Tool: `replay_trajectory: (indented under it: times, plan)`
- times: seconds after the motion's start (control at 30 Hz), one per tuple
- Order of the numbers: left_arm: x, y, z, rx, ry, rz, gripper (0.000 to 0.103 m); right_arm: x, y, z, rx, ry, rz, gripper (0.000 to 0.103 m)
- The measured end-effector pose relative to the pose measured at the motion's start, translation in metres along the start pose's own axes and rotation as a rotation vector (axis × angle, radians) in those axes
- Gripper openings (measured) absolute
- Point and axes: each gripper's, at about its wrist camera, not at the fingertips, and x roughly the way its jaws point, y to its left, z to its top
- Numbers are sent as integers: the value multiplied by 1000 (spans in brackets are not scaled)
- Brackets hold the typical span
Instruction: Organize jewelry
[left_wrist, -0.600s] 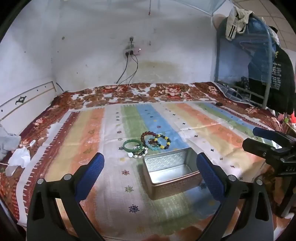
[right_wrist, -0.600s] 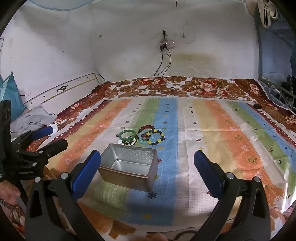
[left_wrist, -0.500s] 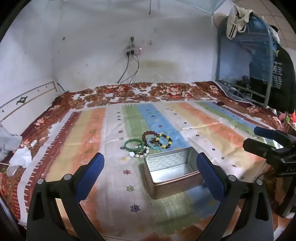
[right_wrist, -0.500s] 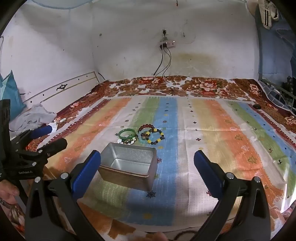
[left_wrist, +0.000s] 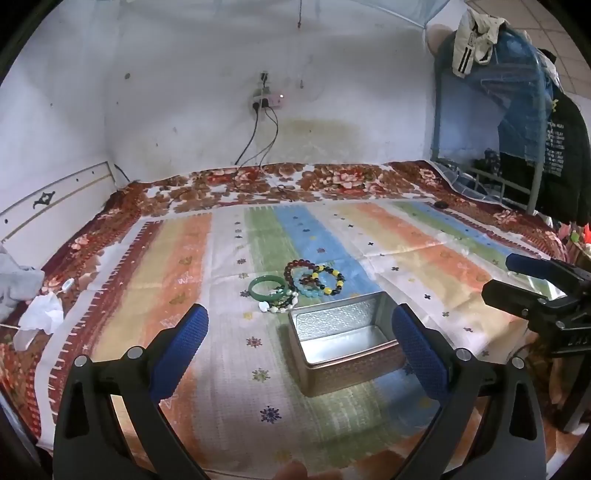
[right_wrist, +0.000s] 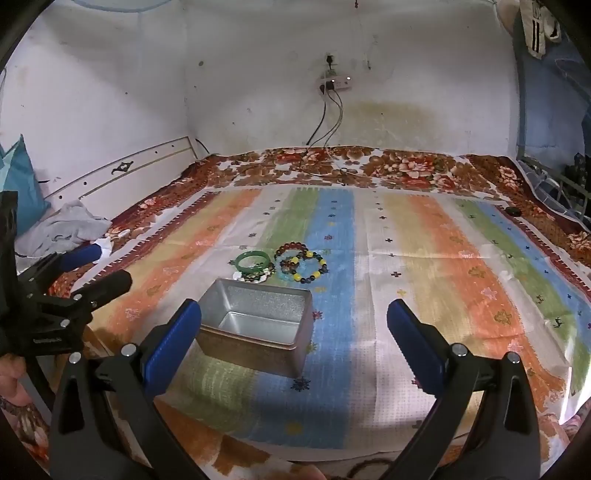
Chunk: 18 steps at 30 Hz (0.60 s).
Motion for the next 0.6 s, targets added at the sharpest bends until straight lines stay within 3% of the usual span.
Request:
replay_trajectory:
  times: [0.17, 0.27, 0.6]
  plan:
    - [-3, 1, 1, -5, -8, 8, 98, 2, 2, 0, -8, 9, 40, 99]
    - [-4, 3, 3, -10, -1, 18, 98, -1, 6, 0, -36, -16, 29, 99]
    - [-5, -4, 3, 38, -2, 48, 98, 4, -3, 3, 10, 39, 21, 99]
